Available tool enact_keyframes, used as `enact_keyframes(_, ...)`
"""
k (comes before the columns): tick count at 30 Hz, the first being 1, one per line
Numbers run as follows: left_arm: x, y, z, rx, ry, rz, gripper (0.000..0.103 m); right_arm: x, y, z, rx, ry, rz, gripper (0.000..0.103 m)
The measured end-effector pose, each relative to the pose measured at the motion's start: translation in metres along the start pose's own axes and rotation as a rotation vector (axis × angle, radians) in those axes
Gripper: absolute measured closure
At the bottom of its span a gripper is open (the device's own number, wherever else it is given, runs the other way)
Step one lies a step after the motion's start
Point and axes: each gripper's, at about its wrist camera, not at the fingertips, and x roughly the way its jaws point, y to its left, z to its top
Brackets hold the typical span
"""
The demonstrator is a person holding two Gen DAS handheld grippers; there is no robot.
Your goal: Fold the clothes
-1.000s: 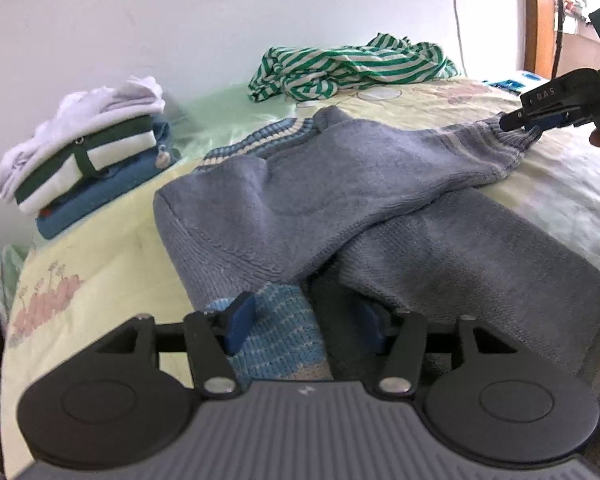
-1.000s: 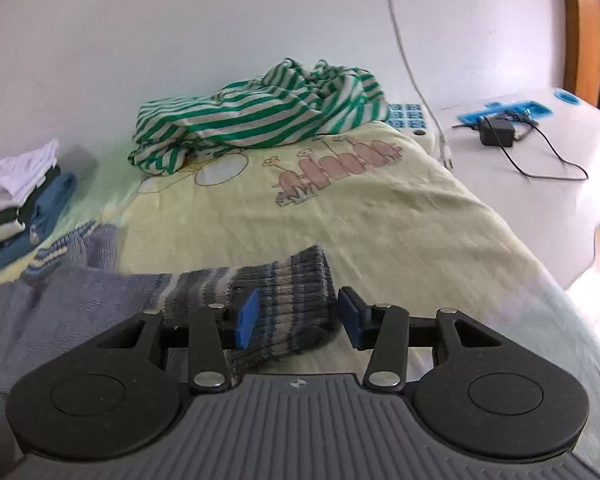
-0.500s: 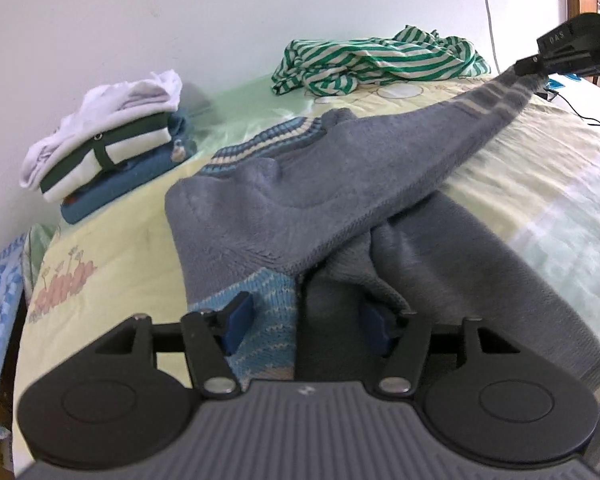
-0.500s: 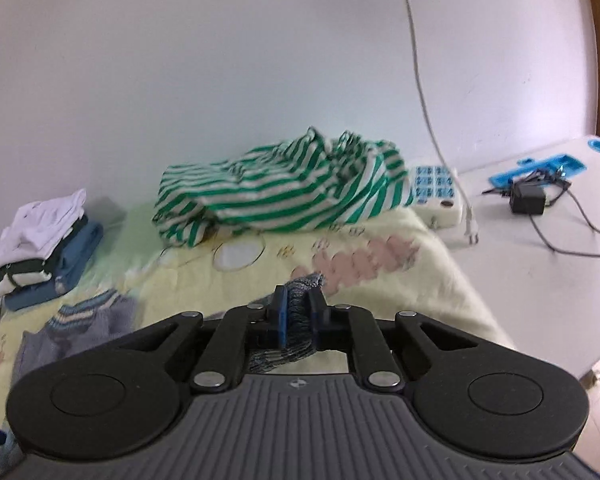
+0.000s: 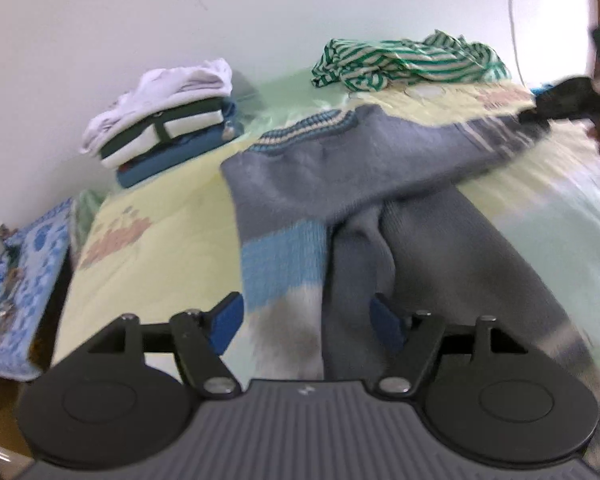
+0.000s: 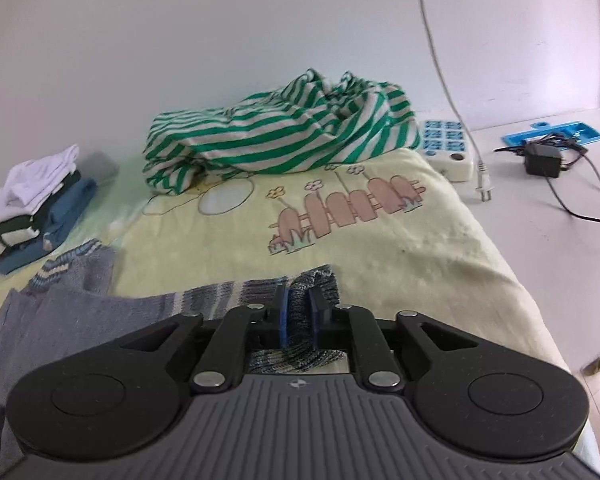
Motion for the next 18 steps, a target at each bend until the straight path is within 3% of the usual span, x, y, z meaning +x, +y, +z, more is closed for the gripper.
enact_keyframes(2,-0.018,-0.006,-0.016,0.001,0.031,0.0,0.026,-0.006,0.0,0.005,-0.008,0.0,-0.039,0.078)
enact_keyframes(4,-0.036,-0.013,-0.032,0.002,0.062,0.006,0.025,-0.019,0.005,0.005,-0.035,-0.052,-0.119,0.071)
enact_keyframes(5,-0.044,-0.017,-0.041,-0.001,0.08,0.021,0.025,-0.029,0.009,0.006,-0.044,-0.08,-0.12,0.07)
enact_keyframes(7,-0.054,-0.023,-0.059,-0.025,0.119,0.044,0.026,-0.047,0.019,0.008,-0.036,-0.084,0.034,0.071)
enact_keyframes(10,-0.067,-0.027,-0.08,-0.107,0.165,0.058,0.027,-0.058,0.049,0.005,-0.017,0.048,0.368,0.07)
enact_keyframes(12,-0.073,-0.028,-0.091,-0.173,0.186,0.056,0.029,-0.055,0.08,-0.004,-0.025,0.208,0.558,0.07)
enact_keyframes(16,-0.076,-0.028,-0.107,-0.257,0.187,0.083,0.029,-0.043,0.142,-0.041,-0.077,0.466,0.801,0.069)
enact_keyframes(18,-0.075,-0.022,-0.109,-0.303,0.177,0.101,0.034,-0.038,0.17,-0.06,-0.152,0.544,0.818,0.069)
